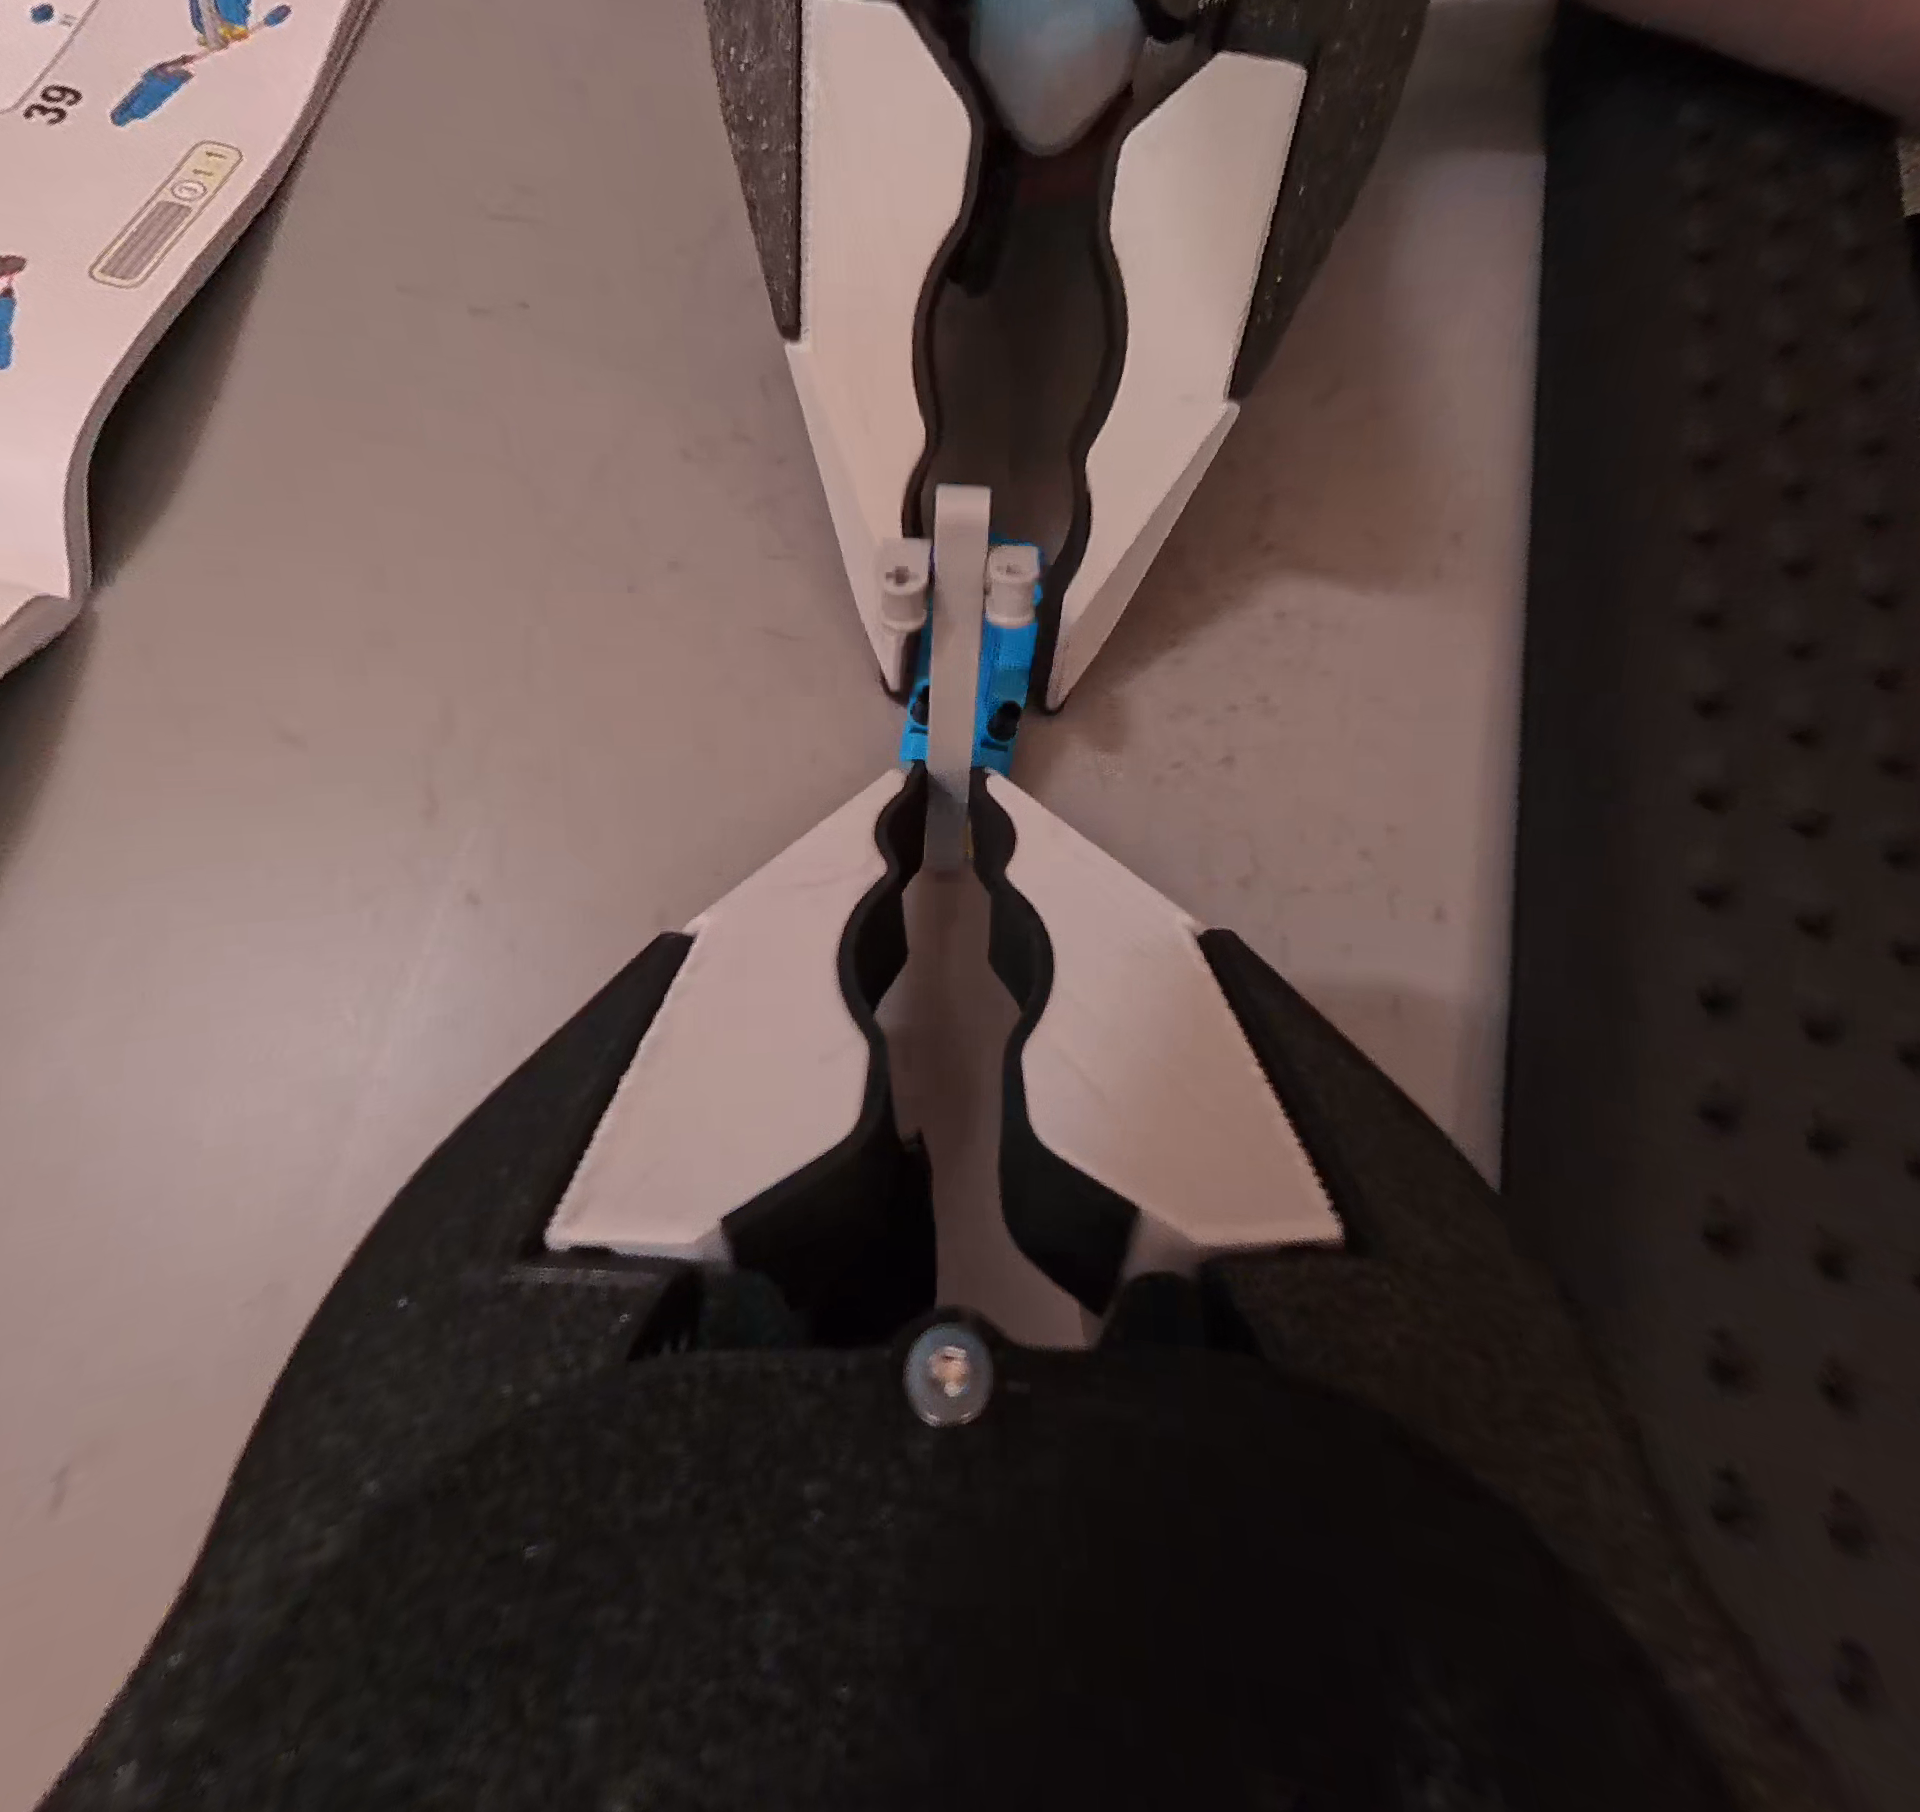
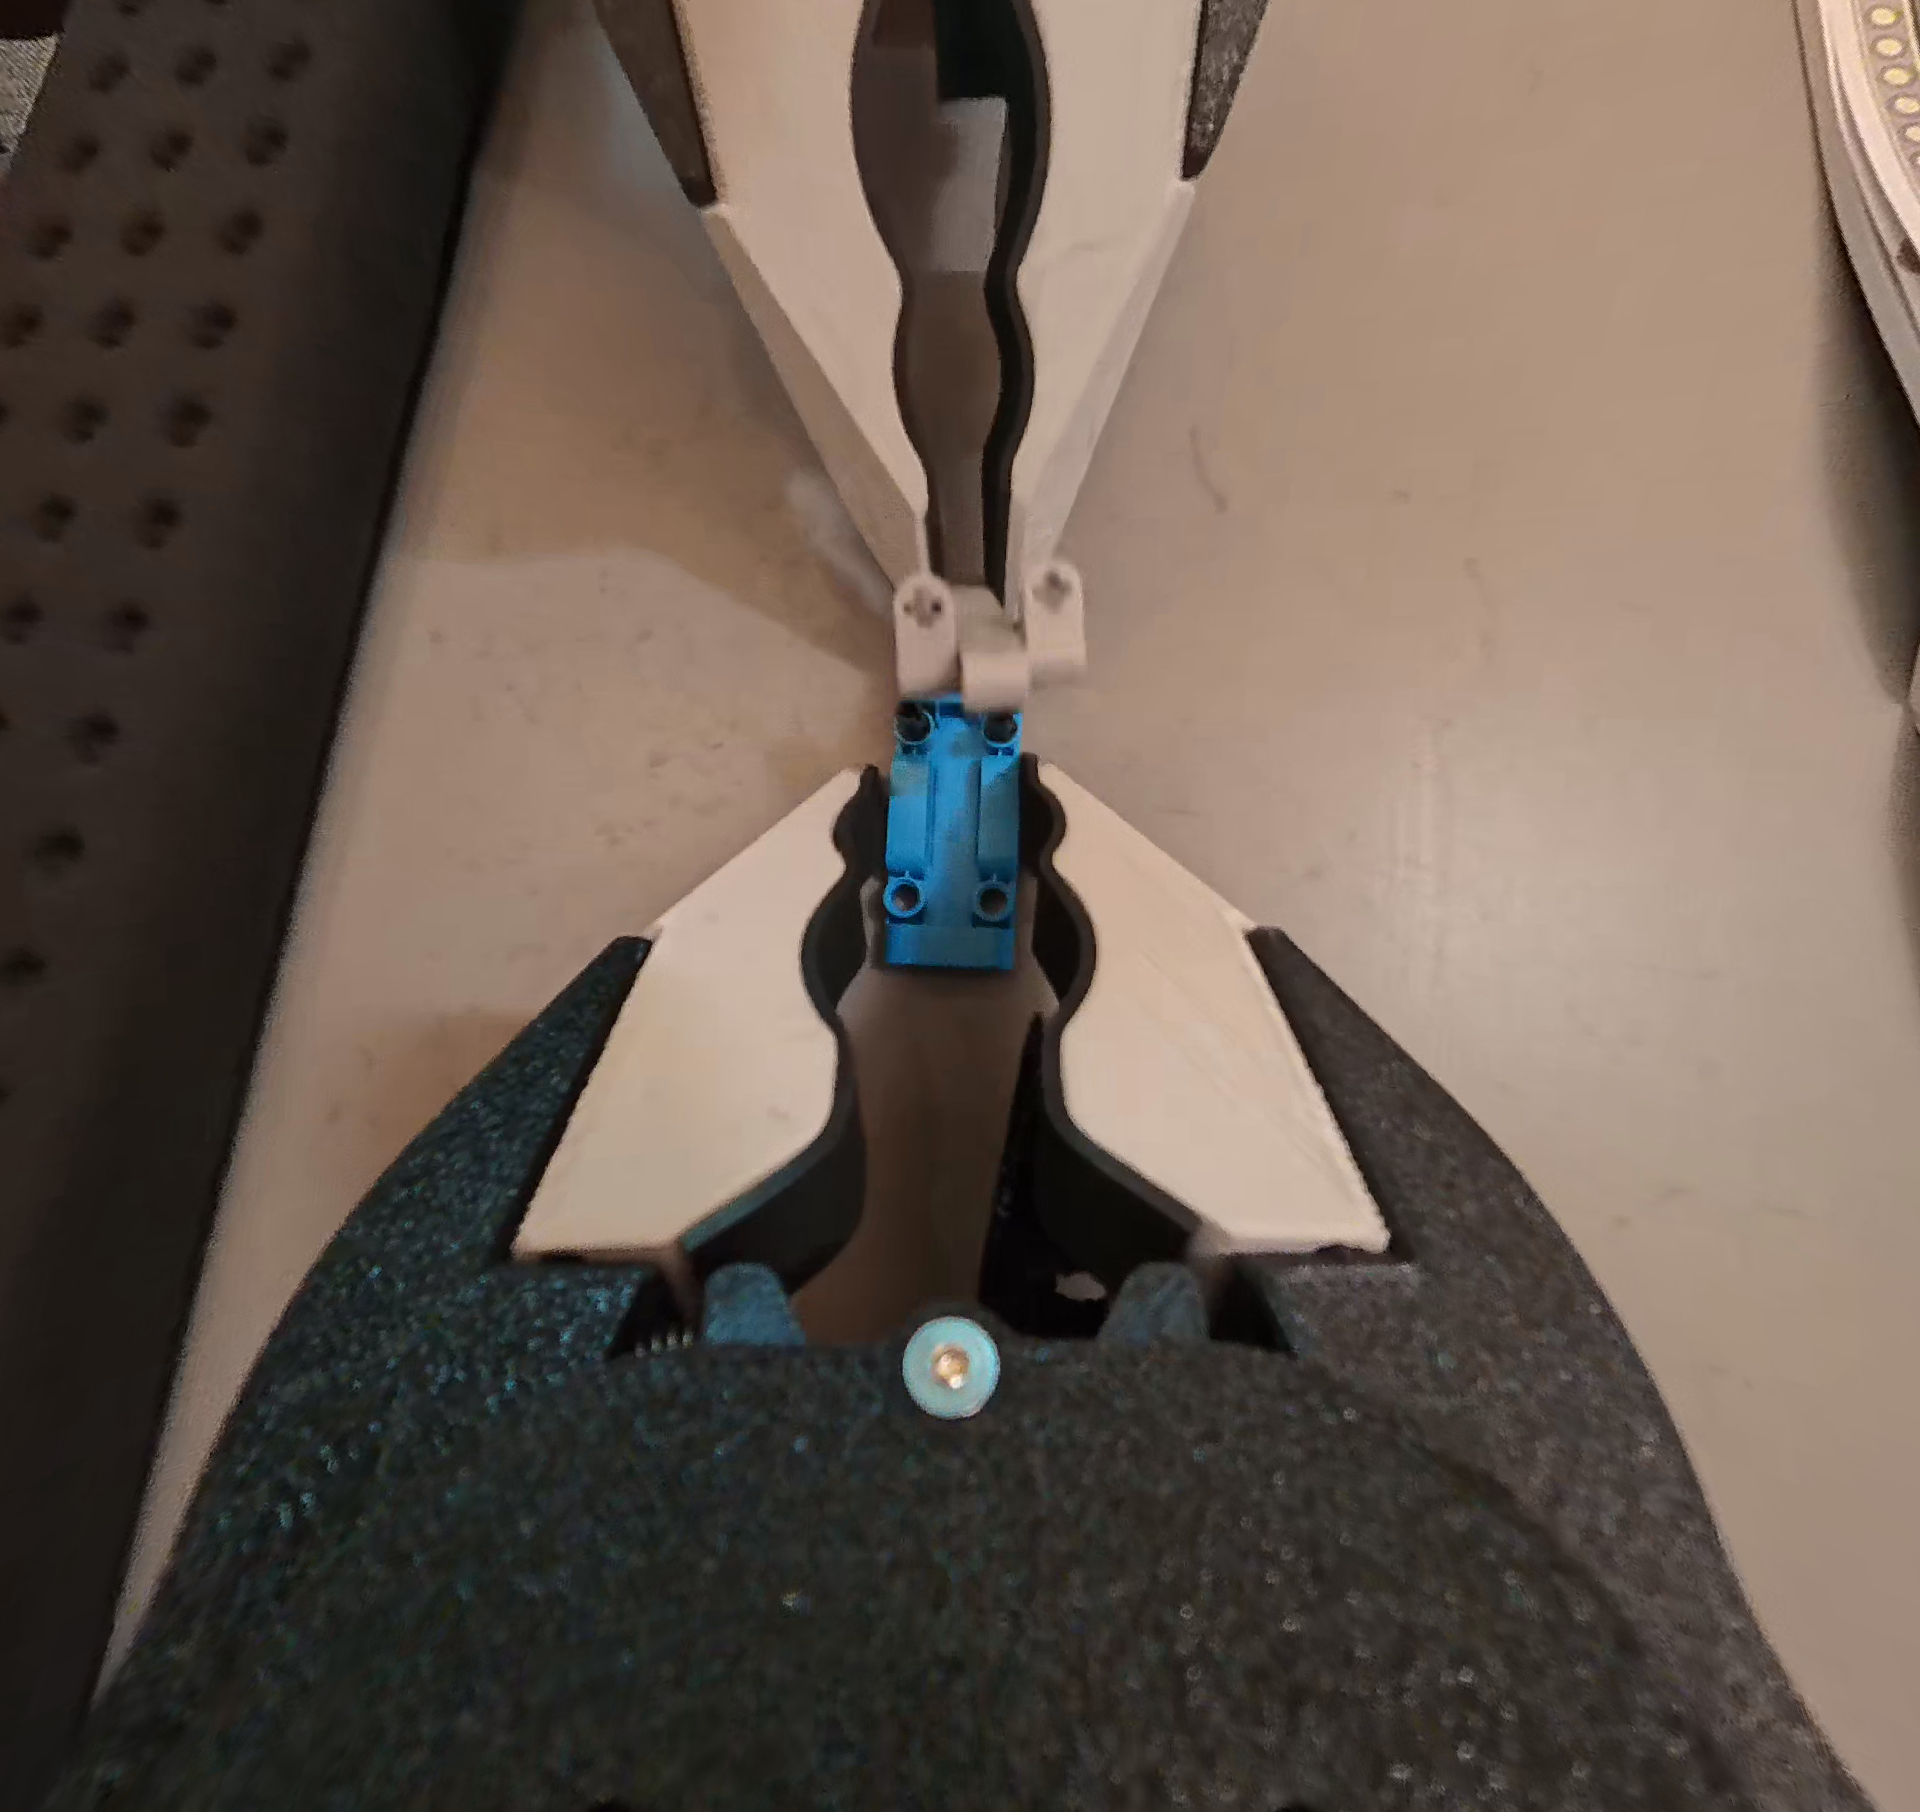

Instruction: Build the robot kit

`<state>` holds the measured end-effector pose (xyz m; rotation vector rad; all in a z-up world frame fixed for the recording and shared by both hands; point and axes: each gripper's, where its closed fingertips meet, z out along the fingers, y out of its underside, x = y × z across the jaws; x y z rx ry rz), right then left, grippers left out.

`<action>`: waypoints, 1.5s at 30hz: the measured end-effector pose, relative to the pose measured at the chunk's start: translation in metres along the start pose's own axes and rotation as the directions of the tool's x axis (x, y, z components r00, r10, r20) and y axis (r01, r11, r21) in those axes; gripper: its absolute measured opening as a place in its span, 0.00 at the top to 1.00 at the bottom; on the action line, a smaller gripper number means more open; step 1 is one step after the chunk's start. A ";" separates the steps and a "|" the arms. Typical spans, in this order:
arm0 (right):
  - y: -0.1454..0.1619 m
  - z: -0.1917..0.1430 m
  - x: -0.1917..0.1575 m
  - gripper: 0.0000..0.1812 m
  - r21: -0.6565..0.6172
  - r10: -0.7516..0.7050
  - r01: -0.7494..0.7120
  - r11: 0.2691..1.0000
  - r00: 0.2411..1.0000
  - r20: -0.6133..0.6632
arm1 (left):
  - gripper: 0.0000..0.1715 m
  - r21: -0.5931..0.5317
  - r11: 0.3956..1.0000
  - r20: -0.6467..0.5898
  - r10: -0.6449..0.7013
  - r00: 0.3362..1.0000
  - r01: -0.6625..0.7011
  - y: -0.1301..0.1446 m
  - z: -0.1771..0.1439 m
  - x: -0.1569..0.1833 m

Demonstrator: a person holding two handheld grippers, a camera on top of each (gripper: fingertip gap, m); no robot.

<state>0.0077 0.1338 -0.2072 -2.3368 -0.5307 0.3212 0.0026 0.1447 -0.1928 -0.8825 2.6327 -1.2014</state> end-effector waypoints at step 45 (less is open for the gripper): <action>-0.018 0.019 -0.004 0.86 -0.087 -0.029 0.030 0.996 0.999 0.015 | 0.80 0.059 0.989 0.140 -0.146 0.979 0.139 -0.001 -0.027 -0.029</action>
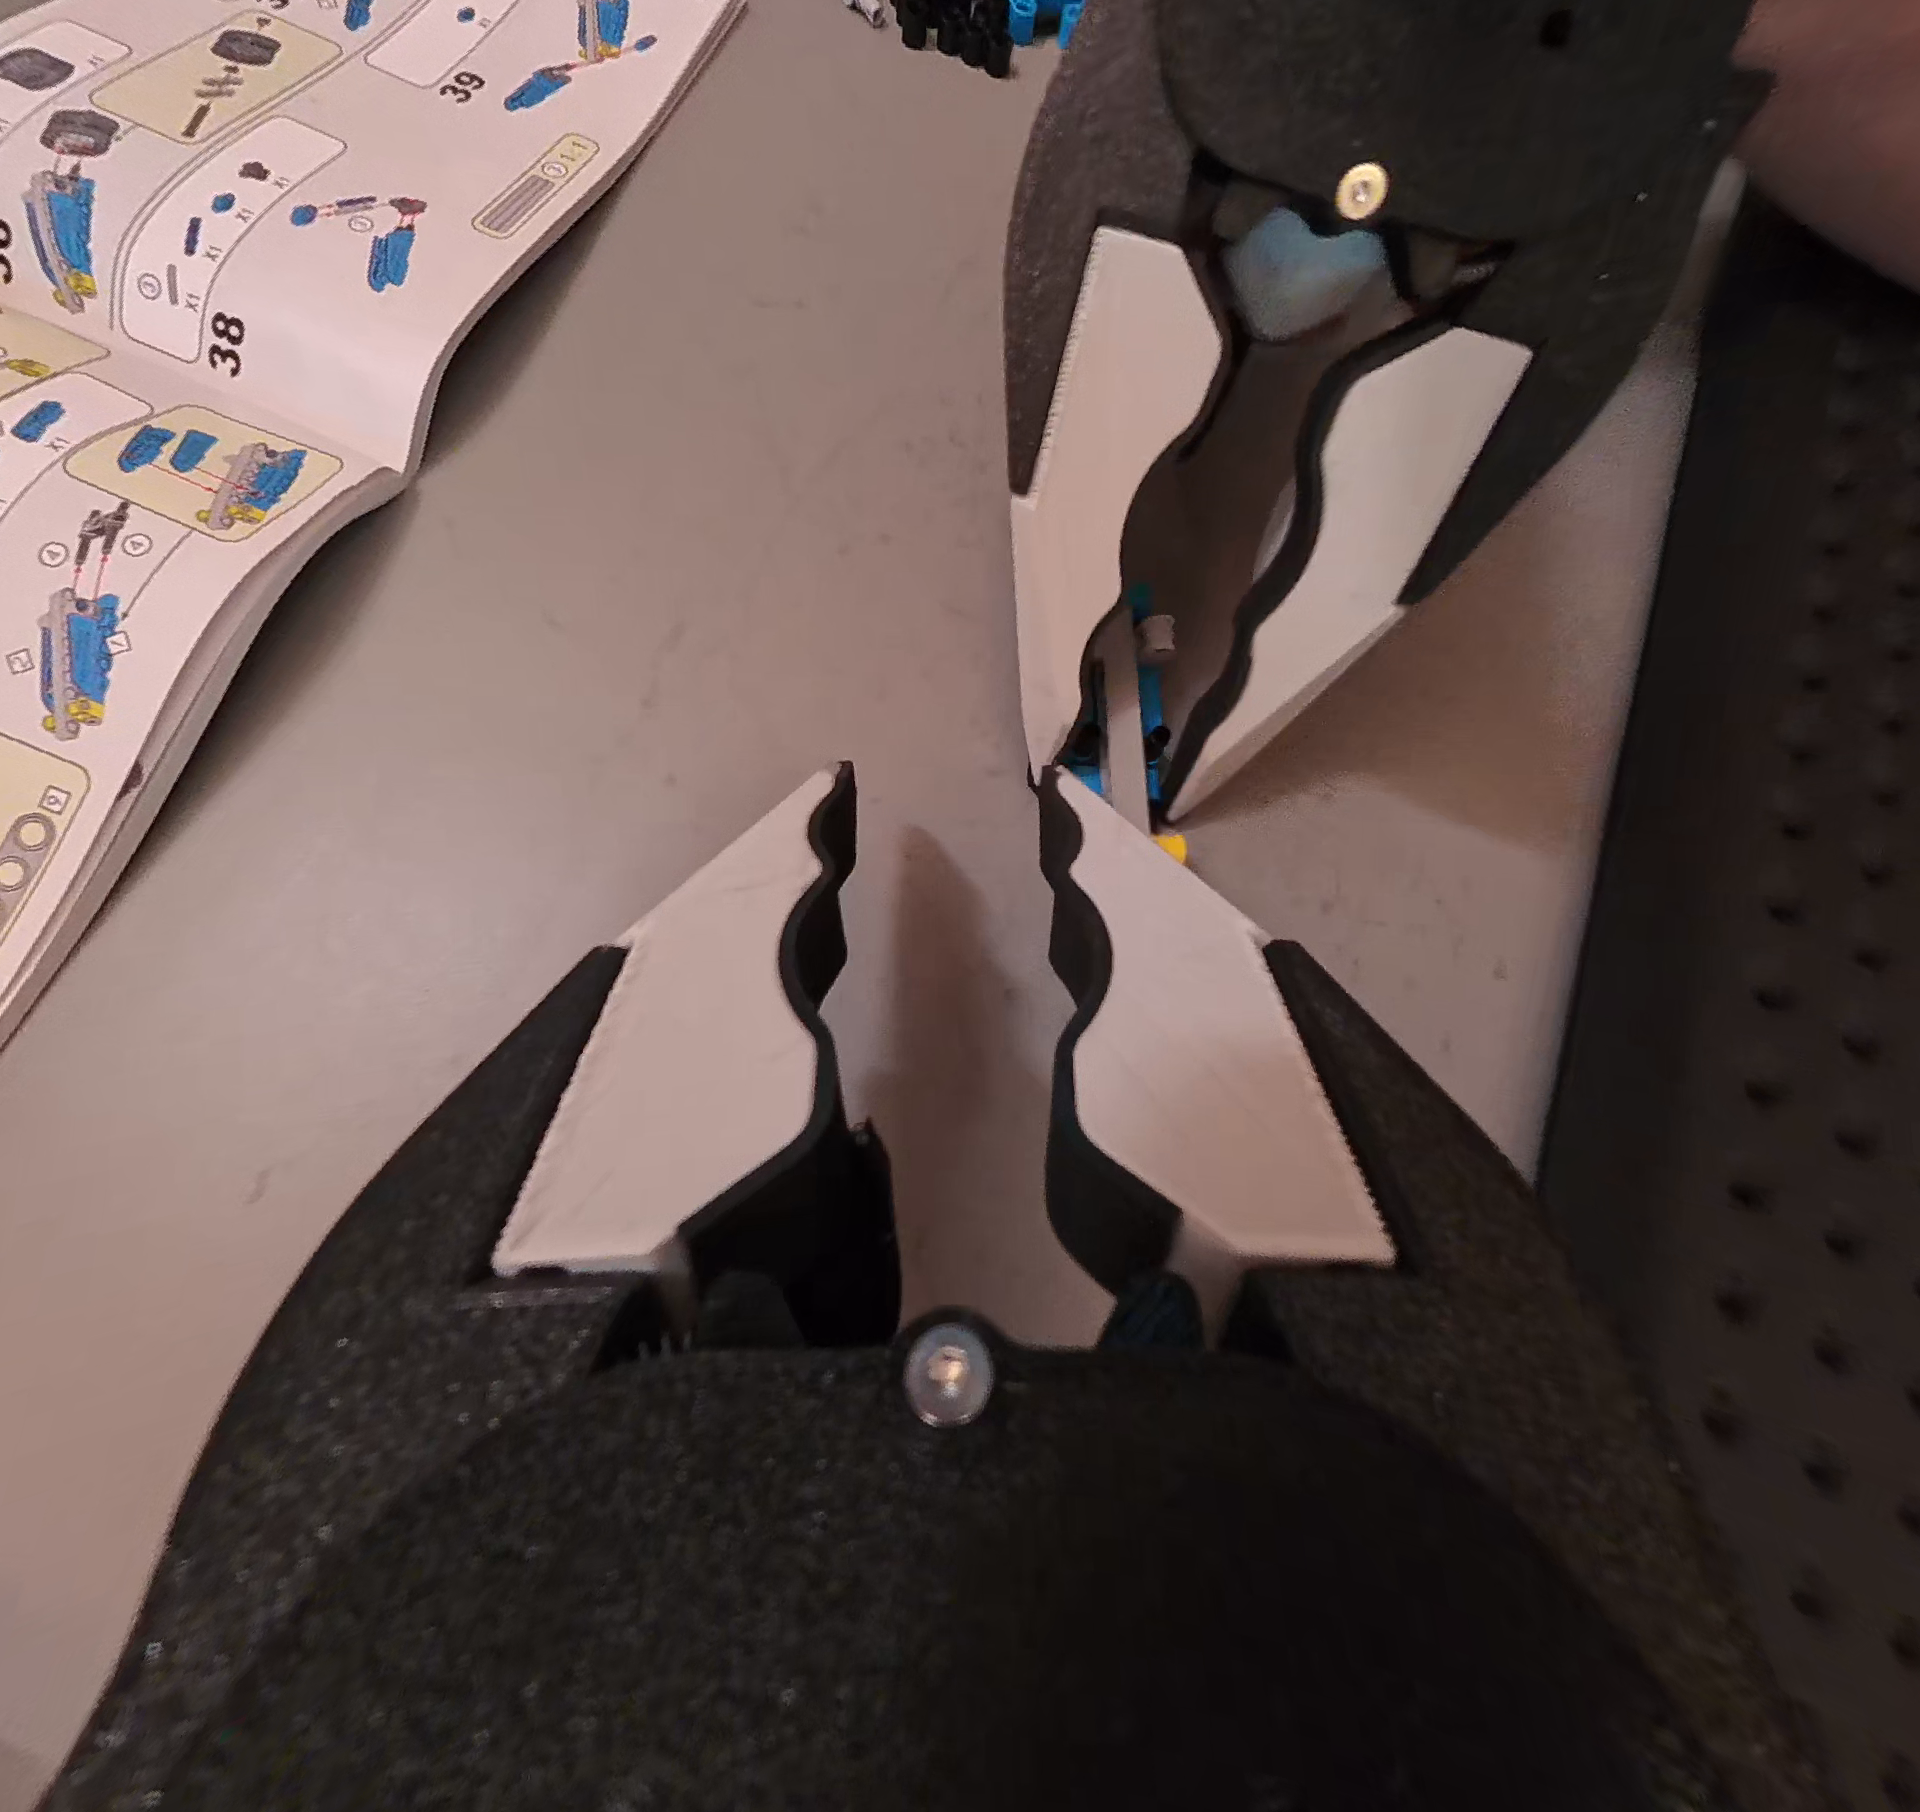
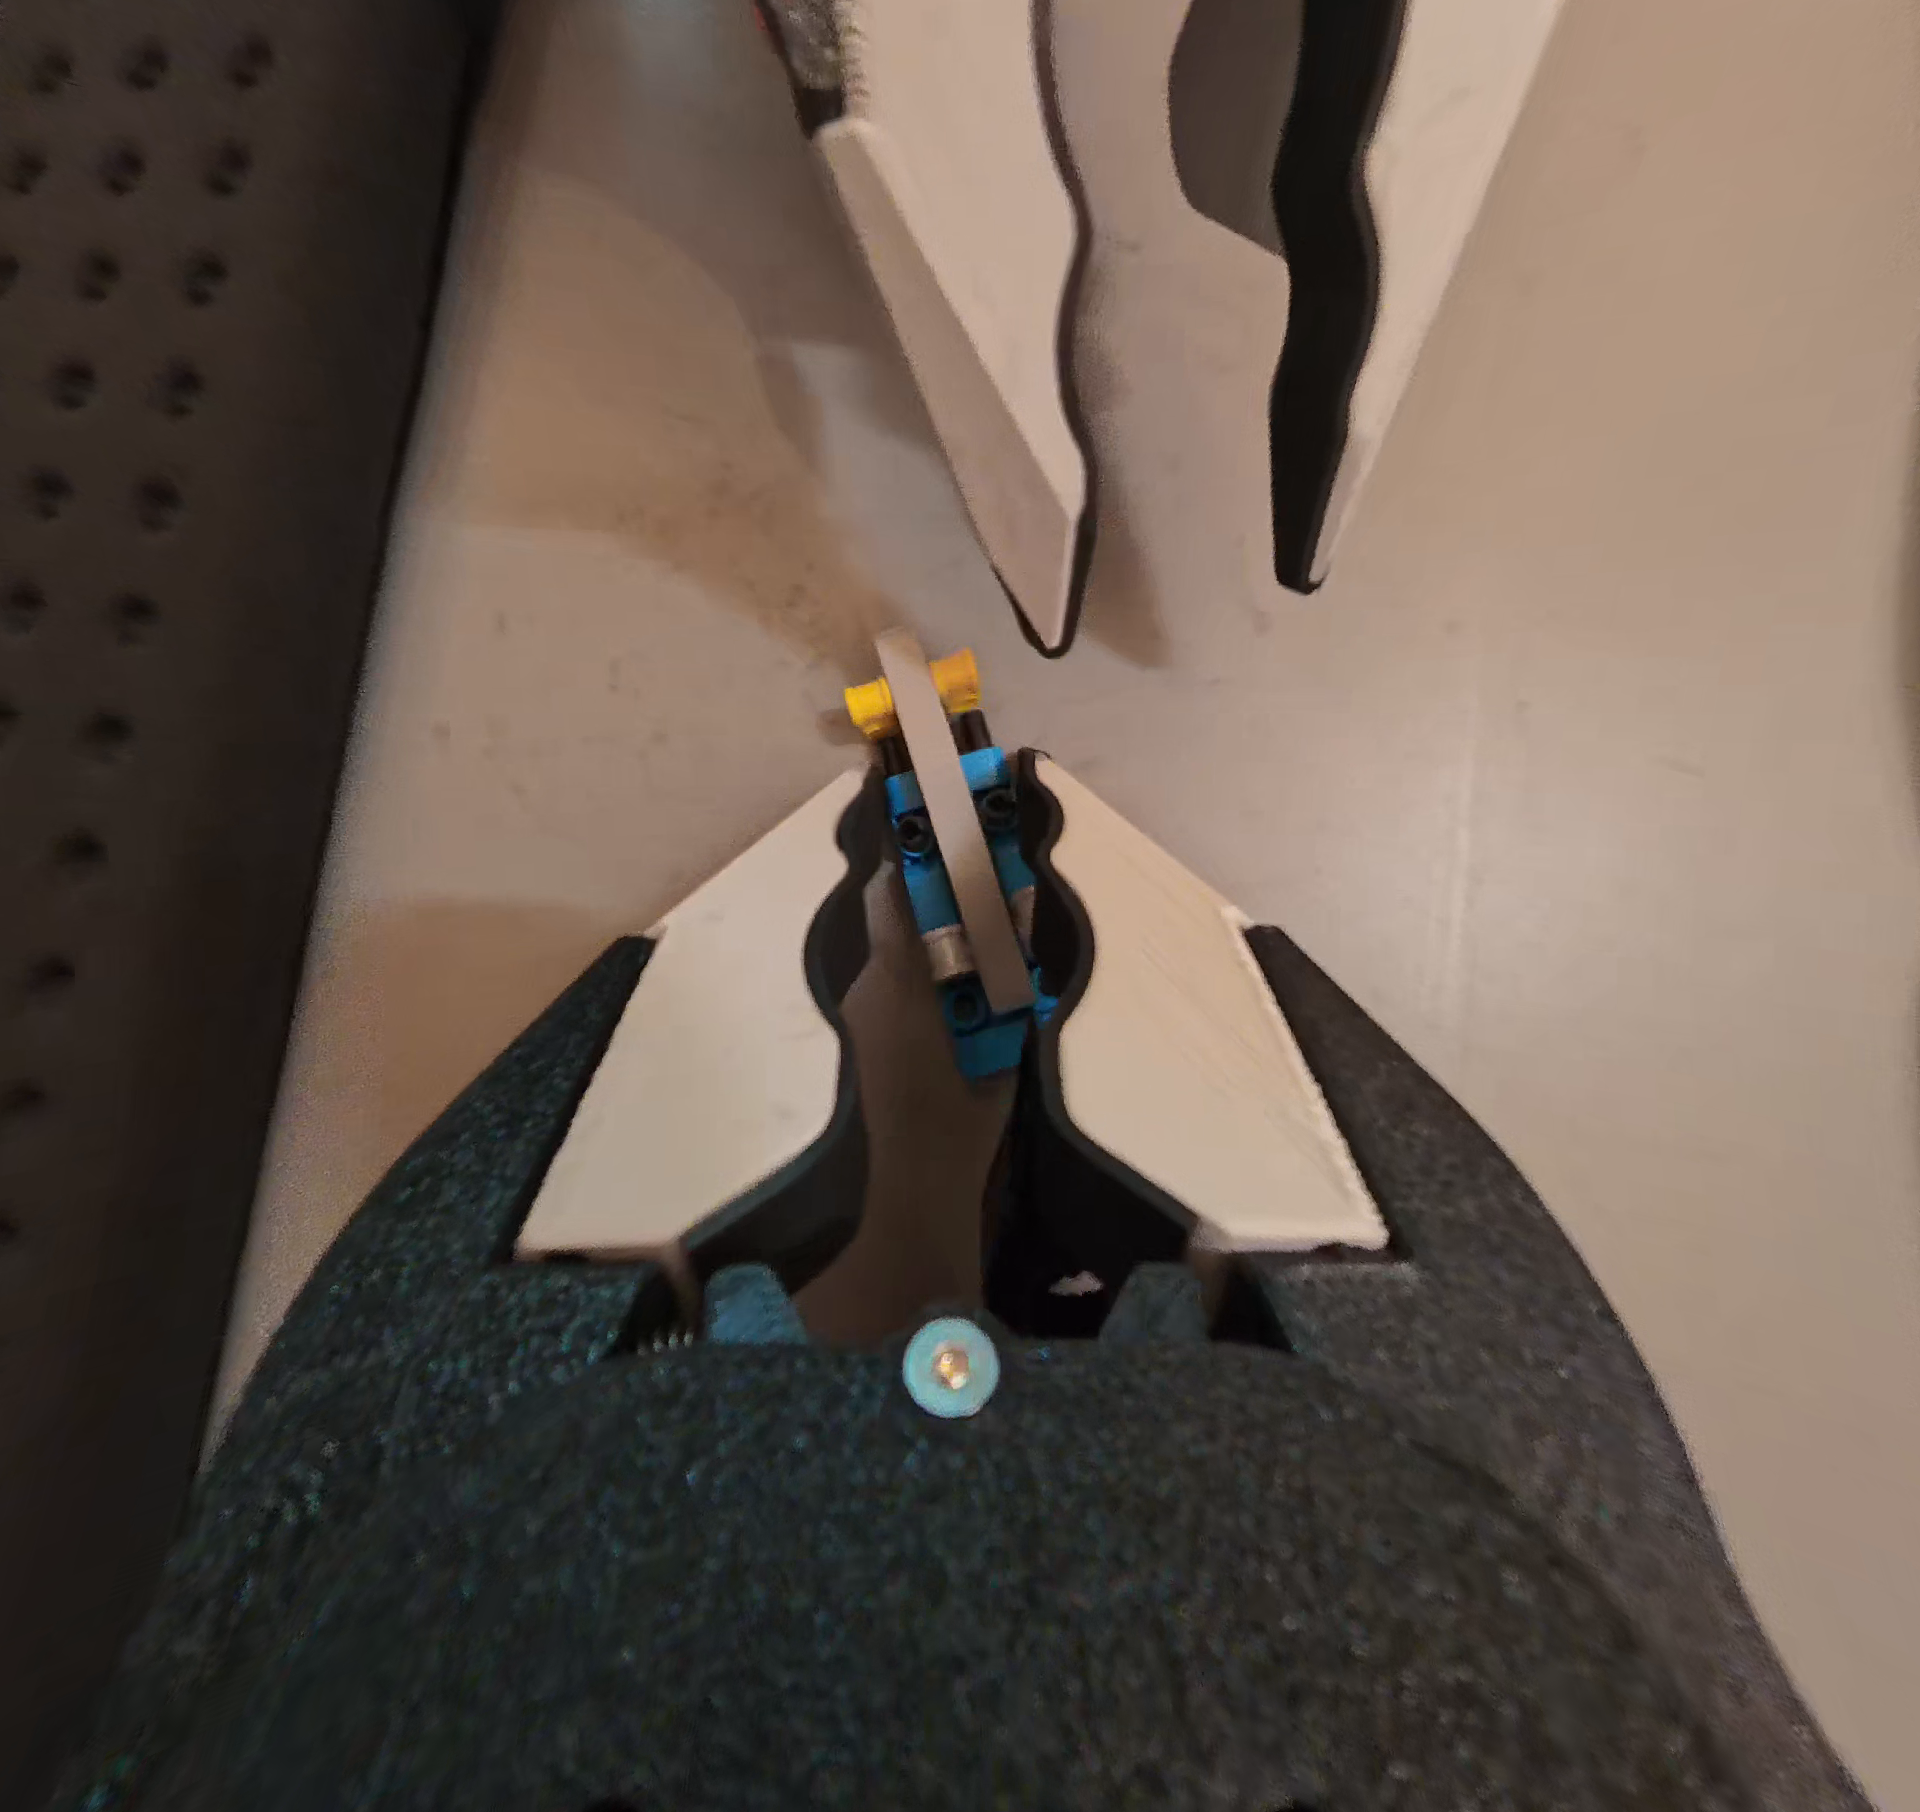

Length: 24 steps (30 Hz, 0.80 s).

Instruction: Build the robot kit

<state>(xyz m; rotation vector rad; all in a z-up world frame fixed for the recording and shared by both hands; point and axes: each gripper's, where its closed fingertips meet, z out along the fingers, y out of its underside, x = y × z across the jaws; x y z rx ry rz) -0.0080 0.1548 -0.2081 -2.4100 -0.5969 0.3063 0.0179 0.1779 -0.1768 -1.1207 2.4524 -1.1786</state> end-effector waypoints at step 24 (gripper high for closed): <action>-0.091 -0.144 0.032 0.88 0.730 0.242 -0.549 0.406 0.835 0.494 | 0.63 0.520 0.824 -0.243 -0.110 0.964 0.225 -0.101 -0.043 0.025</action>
